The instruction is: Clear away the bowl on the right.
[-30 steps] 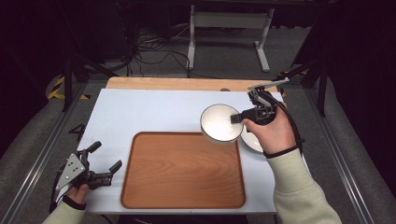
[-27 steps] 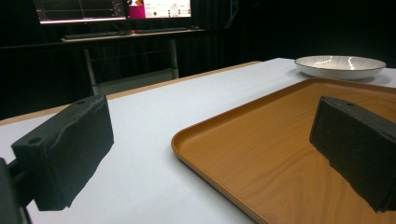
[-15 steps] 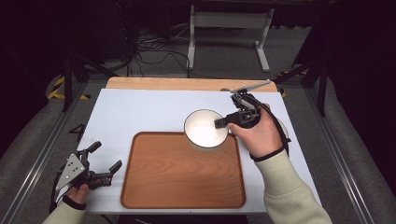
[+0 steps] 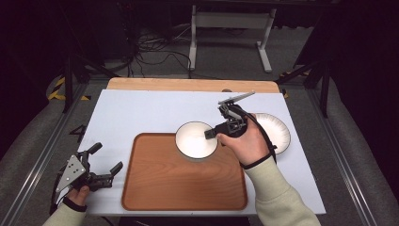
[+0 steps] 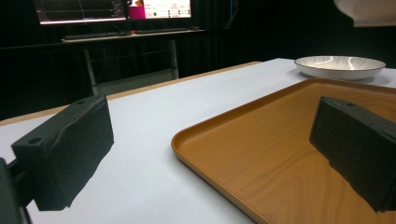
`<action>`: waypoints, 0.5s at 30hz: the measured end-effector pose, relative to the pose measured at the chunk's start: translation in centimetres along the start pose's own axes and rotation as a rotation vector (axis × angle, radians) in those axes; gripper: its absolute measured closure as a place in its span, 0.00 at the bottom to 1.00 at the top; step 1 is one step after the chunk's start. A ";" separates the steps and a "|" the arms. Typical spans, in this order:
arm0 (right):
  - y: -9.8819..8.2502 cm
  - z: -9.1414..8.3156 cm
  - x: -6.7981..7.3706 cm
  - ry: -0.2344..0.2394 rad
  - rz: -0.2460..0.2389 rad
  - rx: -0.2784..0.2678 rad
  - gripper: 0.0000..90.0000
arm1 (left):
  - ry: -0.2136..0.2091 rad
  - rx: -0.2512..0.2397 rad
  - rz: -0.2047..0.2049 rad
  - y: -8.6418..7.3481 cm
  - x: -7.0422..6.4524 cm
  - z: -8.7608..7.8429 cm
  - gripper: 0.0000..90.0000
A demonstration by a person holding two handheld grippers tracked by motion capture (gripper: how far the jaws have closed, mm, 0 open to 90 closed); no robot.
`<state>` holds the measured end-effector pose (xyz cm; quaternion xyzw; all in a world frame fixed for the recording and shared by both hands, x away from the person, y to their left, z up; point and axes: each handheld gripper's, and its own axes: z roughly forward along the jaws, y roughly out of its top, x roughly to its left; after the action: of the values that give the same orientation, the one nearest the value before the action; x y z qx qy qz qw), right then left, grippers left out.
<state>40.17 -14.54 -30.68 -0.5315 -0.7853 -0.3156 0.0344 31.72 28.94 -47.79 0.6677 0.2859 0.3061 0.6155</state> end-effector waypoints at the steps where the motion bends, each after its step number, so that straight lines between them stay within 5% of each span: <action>1: -0.1 0.2 0.0 0.002 -0.001 0.005 0.90 | 0.000 0.000 0.000 0.0 0.0 0.0 0.00; 15: -1.1 3.3 -0.6 0.010 0.003 0.049 0.90 | 0.000 -0.002 -0.001 0.0 0.0 0.0 0.00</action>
<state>40.39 -13.56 -34.07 -0.5303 -0.7918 -0.2987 0.0517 31.71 28.93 -47.80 0.6669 0.2861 0.3060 0.6162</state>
